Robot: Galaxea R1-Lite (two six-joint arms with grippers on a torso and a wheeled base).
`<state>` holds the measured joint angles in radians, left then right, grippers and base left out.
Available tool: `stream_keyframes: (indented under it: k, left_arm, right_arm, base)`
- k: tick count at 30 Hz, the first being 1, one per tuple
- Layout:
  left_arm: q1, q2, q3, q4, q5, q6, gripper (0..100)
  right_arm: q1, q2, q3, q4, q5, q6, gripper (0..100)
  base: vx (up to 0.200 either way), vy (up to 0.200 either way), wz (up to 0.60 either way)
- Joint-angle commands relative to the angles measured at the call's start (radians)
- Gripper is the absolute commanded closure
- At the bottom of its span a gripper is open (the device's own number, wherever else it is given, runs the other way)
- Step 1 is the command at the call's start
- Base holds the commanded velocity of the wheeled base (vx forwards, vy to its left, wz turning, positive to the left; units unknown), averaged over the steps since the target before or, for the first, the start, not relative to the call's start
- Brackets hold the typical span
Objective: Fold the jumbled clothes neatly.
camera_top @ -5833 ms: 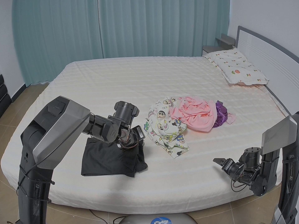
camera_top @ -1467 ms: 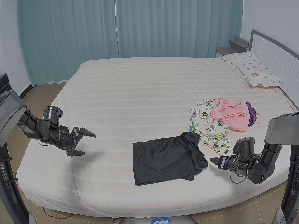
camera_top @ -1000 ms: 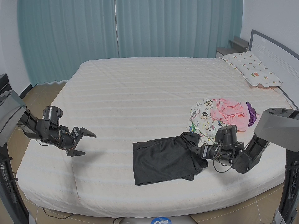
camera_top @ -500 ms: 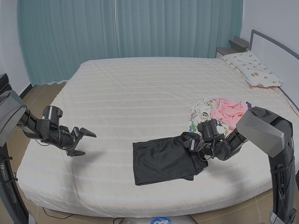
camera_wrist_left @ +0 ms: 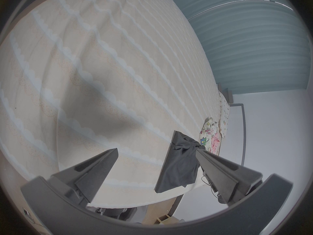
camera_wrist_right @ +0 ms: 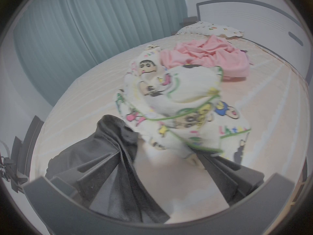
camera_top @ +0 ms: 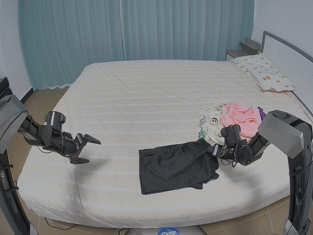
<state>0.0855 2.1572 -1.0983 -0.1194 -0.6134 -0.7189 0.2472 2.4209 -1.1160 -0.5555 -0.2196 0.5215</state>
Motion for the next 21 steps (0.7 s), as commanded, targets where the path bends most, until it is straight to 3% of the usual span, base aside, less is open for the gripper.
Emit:
stream_keyframes:
  k: [1,7,8,13,14,21]
  left_arm:
    - [0.000,0.001,0.000,0.000,0.000,-0.001,0]
    - [0.000,0.001,0.000,0.000,0.000,-0.001,0]
    - [0.000,0.001,0.000,0.000,0.000,-0.001,0]
    - [0.000,0.001,0.000,0.000,0.000,-0.001,0]
    - [0.000,0.001,0.000,0.000,0.000,0.001,0]
    - [0.000,0.001,0.000,0.000,0.001,0.001,0]
  right_arm:
    - [-0.032,-0.040,0.056,-0.001,0.009,0.003,0]
    - [-0.055,-0.082,0.122,-0.053,0.062,0.009,0]
    - [-0.055,-0.094,0.173,-0.124,0.112,0.015,0]
    - [-0.054,-0.112,0.295,-0.257,0.223,0.009,0]
    - [-0.054,-0.108,0.340,-0.299,0.272,-0.003,0]
    - [-0.046,-0.078,0.418,-0.333,0.382,-0.061,0]
  base:
    - [0.000,0.000,0.00]
    - [0.000,0.000,0.00]
    - [0.000,0.000,0.00]
    - [0.000,0.000,0.00]
    - [0.000,0.000,0.00]
    - [0.000,0.000,0.00]
